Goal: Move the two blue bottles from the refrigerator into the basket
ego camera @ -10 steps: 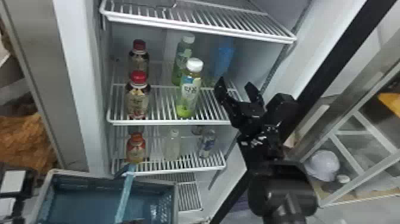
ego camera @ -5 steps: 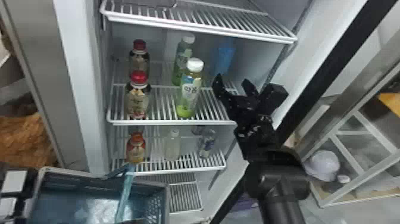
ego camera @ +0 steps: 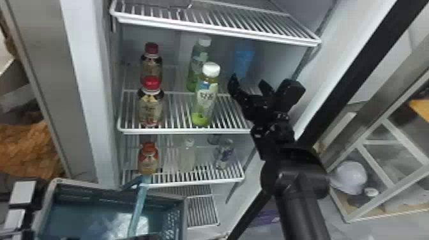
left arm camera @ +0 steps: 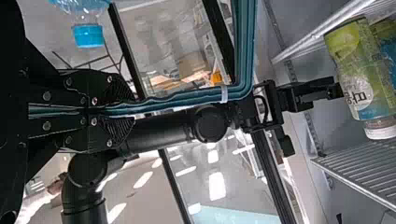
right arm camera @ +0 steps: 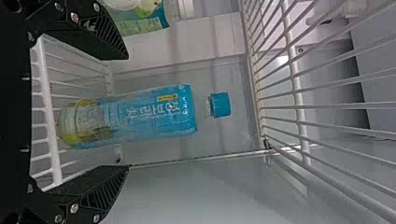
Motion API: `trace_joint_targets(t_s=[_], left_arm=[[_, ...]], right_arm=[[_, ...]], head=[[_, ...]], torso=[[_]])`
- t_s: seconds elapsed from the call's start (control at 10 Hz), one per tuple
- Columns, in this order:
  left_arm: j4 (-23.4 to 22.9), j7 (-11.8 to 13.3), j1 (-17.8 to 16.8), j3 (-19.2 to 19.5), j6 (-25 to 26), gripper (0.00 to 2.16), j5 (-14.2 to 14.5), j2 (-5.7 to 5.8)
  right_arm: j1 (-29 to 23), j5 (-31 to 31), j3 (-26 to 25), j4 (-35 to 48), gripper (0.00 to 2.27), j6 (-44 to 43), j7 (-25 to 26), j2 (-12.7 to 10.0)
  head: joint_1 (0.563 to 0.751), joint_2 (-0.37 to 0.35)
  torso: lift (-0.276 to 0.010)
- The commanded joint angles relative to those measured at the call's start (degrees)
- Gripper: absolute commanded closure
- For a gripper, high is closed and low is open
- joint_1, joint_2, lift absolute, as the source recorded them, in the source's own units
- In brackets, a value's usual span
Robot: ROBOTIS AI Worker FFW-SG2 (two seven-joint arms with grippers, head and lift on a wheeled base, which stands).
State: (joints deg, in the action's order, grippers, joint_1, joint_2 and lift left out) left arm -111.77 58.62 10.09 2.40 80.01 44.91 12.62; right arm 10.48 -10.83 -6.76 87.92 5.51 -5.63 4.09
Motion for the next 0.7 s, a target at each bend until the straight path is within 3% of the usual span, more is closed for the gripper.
trace_joint_targets(t_s=[0.0,0.6], left_arm=[[0.32,0.0,-0.11,-0.21,0.0,1.2,0.0,0.12],[1.31,-0.09,-0.82,-1.09,0.0,1.2,0.17,0.56]], right_arm=[[1.76,0.29,0.0,-1.93,0.18,0.39,0.0,0.22],[9.21,1.78,0.79,-10.51,0.18,1.38,0.35,1.36]], head=[[0.695,-0.311],[0.695,-0.31]], torso=[[0.0],[0.0]])
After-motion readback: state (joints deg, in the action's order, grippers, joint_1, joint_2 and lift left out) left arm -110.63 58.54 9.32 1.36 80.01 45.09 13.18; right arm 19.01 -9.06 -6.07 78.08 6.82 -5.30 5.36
